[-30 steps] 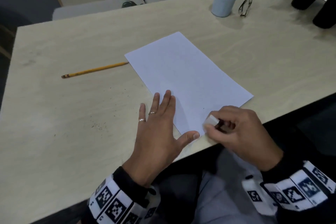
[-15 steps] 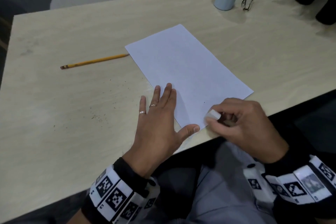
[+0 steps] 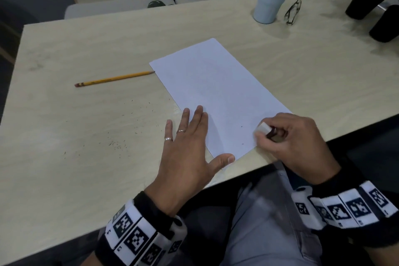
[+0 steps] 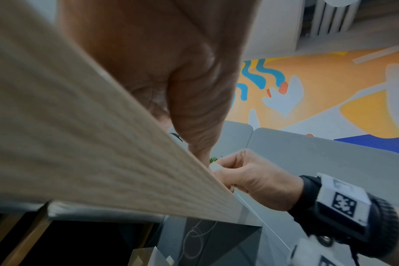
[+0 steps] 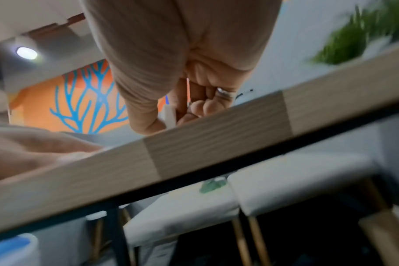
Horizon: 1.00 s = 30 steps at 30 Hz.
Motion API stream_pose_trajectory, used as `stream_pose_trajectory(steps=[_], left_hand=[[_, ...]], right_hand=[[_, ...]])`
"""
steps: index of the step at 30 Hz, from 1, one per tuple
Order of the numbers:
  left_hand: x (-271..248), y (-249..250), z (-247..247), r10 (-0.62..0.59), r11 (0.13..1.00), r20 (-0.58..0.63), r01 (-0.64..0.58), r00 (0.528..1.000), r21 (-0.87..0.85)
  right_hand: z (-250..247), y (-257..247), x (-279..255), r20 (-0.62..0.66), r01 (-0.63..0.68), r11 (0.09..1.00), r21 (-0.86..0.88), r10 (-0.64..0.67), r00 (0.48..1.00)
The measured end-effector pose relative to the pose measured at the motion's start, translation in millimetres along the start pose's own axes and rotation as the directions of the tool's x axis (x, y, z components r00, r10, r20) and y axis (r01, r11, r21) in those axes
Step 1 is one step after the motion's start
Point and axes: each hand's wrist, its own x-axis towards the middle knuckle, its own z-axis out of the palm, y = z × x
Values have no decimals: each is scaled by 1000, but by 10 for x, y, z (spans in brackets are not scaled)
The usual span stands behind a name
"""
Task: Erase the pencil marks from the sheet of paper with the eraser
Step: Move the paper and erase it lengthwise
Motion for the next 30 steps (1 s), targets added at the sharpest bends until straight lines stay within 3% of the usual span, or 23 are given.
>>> stream_pose_trajectory(steps=[4,8,10,14,17,19,23,26,28,30], left_hand=[[-5,-2,1,-3,1000,6,3,1000,3],[4,7,20,-4,1000,-1,4,1000,7],[5,4,18,-4,1000,-3,5,1000,12],[-7,-20,10,1,1000,1,-1,1000,3],[-7,-2,17,-7,1000,-4,7,1000,1],[-2,7,25,-10,1000,-5,10,1000,12],[6,-22,44,-9,1000,-6,9,1000,15],[2,-20,44,0,1000,-8,1,1000,21],[-1,-16,40,-4,1000,-10,4,1000,24],[3,-18,42,-2,1000,-12,2,1000,24]], right_hand=[[151,-215,-98,55,92,996,-22,-91,994],[47,1,5,0,-51,997,55,51,999],[6,17,79,-32,-22,1000,-13,21,999],[164,-163,-24,49,64,998,-24,-63,997],[49,54,139,-46,-51,998,23,52,998],[43,46,192,-79,-23,998,-50,19,997],[229,-170,15,49,82,996,-36,-80,996],[62,88,171,-56,-82,996,34,84,995],[-1,116,216,-111,-69,997,-18,67,992],[80,-32,162,-70,16,999,-35,-18,997]])
